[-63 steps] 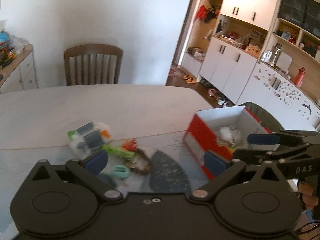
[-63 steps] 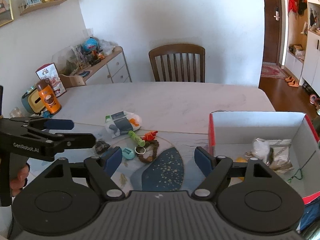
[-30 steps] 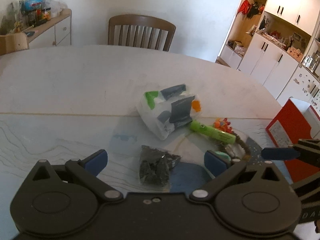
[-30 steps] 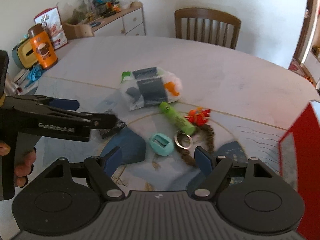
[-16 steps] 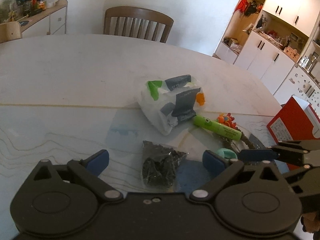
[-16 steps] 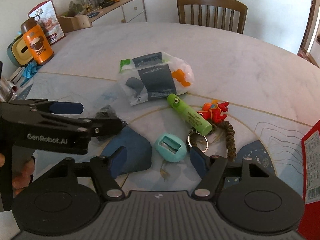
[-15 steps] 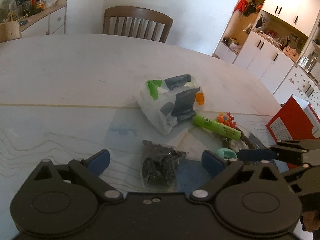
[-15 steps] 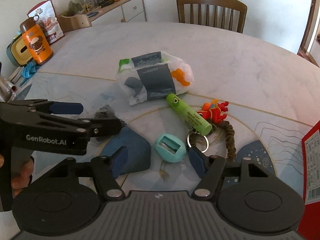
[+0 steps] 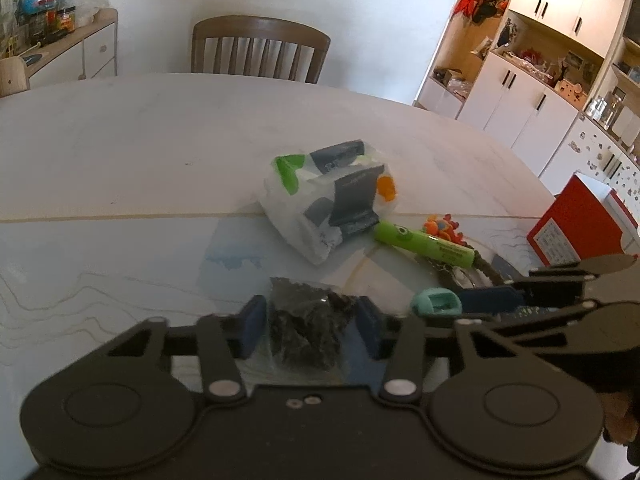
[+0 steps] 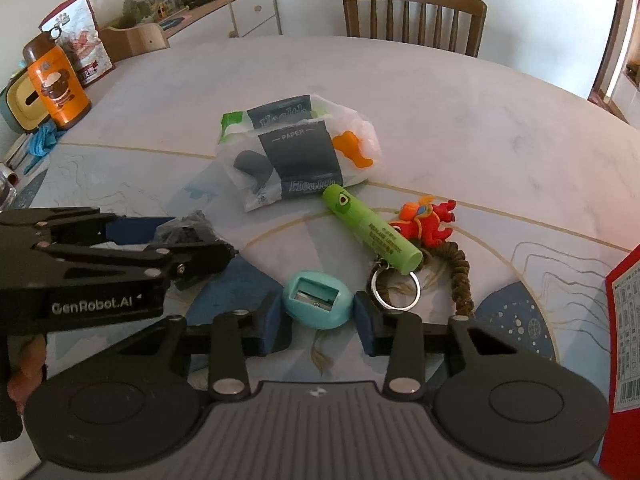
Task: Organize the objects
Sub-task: 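Grasp the teal plastic case with the right gripper while the left gripper grasps the black bag, then carry the teal case and black bag with both grippers over the red box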
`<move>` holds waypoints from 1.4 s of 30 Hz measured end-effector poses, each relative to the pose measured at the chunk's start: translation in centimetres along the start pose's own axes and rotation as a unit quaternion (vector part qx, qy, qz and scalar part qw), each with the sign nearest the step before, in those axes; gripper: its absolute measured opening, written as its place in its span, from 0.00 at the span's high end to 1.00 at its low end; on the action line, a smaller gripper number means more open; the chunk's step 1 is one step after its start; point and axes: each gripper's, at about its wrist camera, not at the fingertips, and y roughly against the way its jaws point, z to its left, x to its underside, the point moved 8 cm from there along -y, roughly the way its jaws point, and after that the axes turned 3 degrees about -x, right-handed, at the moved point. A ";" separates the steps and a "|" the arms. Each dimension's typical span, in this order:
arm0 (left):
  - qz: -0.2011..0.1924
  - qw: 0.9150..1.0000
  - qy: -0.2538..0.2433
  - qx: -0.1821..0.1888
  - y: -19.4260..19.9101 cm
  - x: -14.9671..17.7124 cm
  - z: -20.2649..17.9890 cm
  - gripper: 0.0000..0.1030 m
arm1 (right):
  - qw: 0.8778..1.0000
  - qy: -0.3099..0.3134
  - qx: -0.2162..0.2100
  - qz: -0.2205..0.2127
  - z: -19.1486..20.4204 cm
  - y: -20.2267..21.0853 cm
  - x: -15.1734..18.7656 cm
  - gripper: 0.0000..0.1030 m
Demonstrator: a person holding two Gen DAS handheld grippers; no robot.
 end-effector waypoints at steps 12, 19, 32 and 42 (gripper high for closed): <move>0.002 1.000 0.016 0.005 2.7 -0.2 -1.2 0.69 | 1.000 0.000 -0.006 -0.018 0.6 2.9 0.1 0.63; -0.008 0.999 0.023 0.023 5.3 -0.8 -3.5 0.69 | 0.999 -0.021 -0.014 -0.037 0.2 6.9 0.5 0.63; -0.034 0.997 -0.010 0.064 10.2 -2.1 -11.2 0.69 | 0.997 -0.032 0.007 -0.065 -2.4 16.2 2.1 0.63; -0.051 0.993 -0.048 0.094 11.8 -3.3 -18.8 0.69 | 0.995 -0.020 0.019 -0.097 -5.7 22.6 3.5 0.63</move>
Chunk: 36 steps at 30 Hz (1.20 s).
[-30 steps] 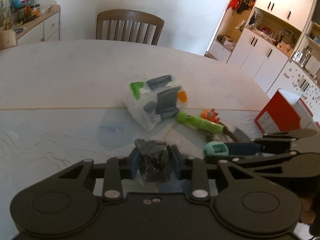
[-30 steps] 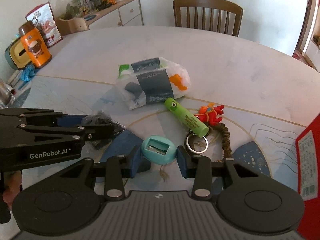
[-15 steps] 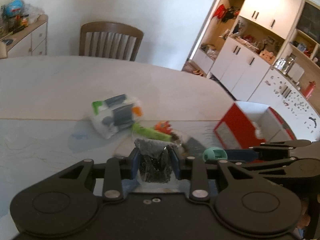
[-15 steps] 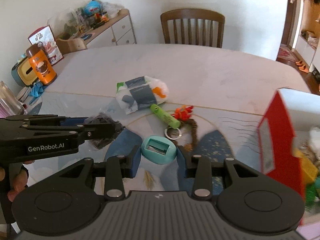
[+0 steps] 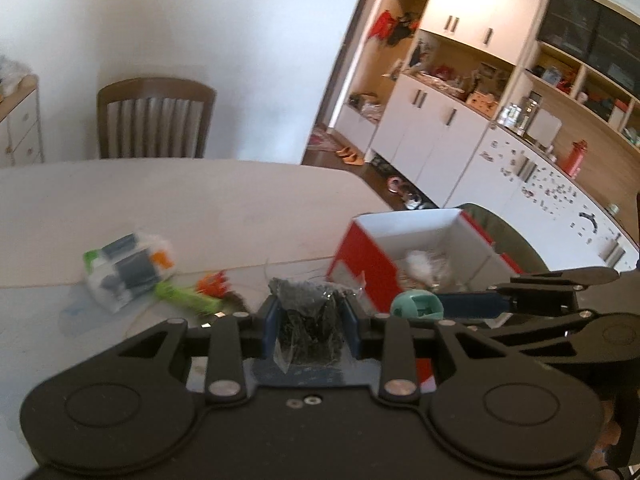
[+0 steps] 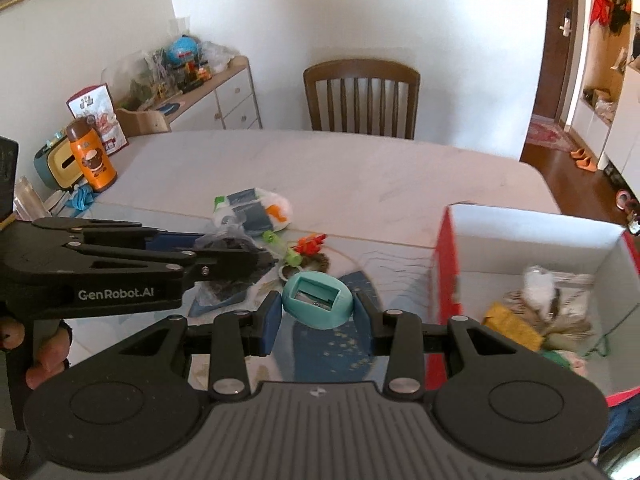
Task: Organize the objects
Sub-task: 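Carry the teal case and black bag with both grippers over the red box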
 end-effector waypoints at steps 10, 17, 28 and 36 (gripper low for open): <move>-0.006 0.999 -0.037 0.022 -1.5 -1.5 -7.2 0.69 | 1.000 -0.009 0.013 -0.027 -5.3 4.5 0.4 0.63; 0.000 0.998 -0.059 0.031 -3.5 -1.7 -11.3 0.69 | 0.999 -0.017 0.021 -0.037 -9.4 6.5 1.0 0.63; 0.021 0.996 -0.079 0.035 -7.8 -1.4 -15.7 0.69 | 0.998 -0.045 0.046 -0.029 -16.7 7.3 2.9 0.63; 0.045 0.995 -0.091 0.020 -11.8 -1.3 -17.3 0.69 | 0.996 -0.056 0.064 -0.018 -21.3 7.2 4.1 0.63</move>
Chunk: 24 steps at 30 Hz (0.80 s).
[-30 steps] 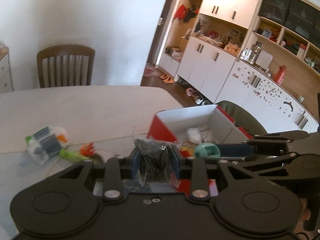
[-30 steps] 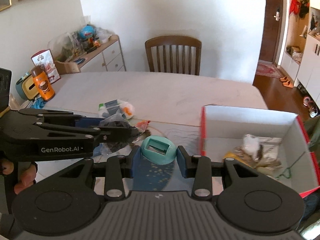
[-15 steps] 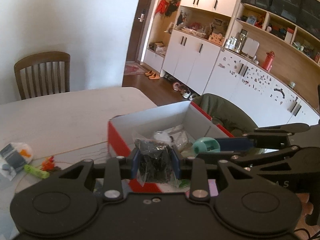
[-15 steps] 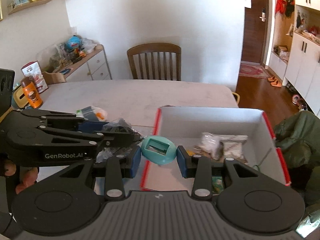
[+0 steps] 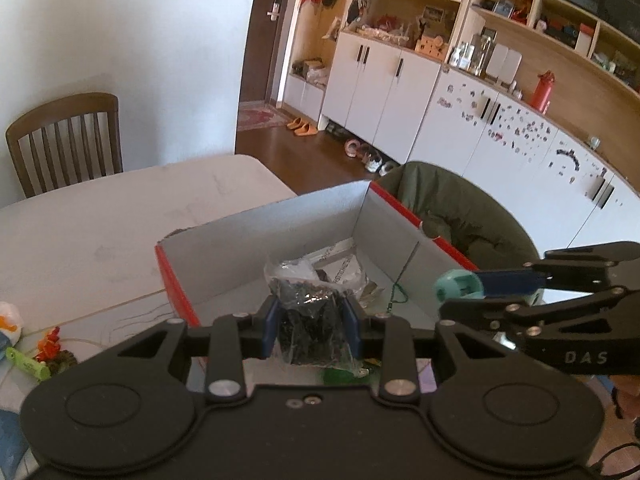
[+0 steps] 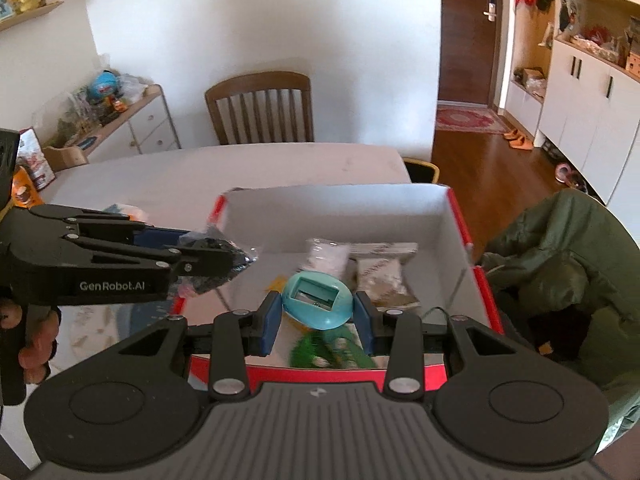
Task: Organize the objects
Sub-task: 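Carry the teal case and black bag with both grippers over the red box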
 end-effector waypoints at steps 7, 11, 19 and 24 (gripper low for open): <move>0.032 0.999 -0.007 -0.013 -3.4 0.4 -0.6 0.69 | 1.000 -0.005 0.012 0.020 -3.6 -2.3 0.4 0.63; 0.048 0.999 -0.013 -0.017 -5.0 0.7 -0.9 0.69 | 0.999 -0.014 0.007 0.037 -5.0 -3.9 0.6 0.63; 0.079 0.996 -0.026 -0.035 -8.2 0.7 -1.1 0.68 | 0.997 0.013 0.007 0.070 -6.0 -8.0 0.9 0.63; 0.101 0.994 -0.028 -0.042 -10.1 0.9 -1.0 0.68 | 0.995 0.027 0.002 0.094 -6.3 -10.2 1.2 0.63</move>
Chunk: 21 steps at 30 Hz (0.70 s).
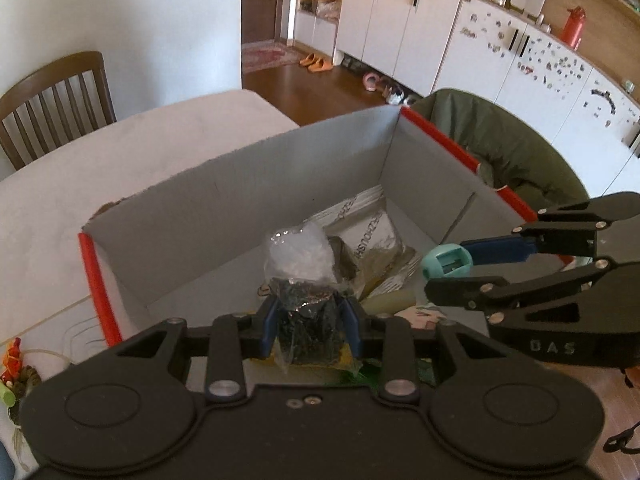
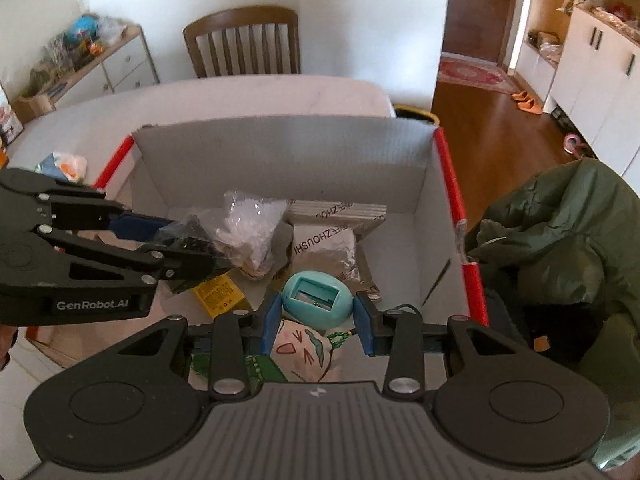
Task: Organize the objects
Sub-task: 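Carry the teal case and black bag with both grippers over the red box, then lower both items into the box and open both grippers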
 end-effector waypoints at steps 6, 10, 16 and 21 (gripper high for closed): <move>0.023 1.000 -0.011 -0.005 -1.5 -0.2 -0.3 0.69 | 1.000 0.011 0.004 0.017 -0.4 -1.7 -0.1 0.63; 0.033 0.999 -0.010 -0.007 -2.2 -0.3 -0.2 0.68 | 0.999 0.021 0.003 0.028 -0.4 -2.6 0.1 0.63; 0.049 0.999 0.010 0.000 -2.9 -0.6 0.3 0.68 | 0.999 0.025 0.007 0.037 -0.3 -3.7 0.3 0.63; 0.055 0.998 0.014 0.003 -3.2 -0.8 0.5 0.68 | 0.999 0.023 0.009 0.035 -0.4 -3.8 0.4 0.63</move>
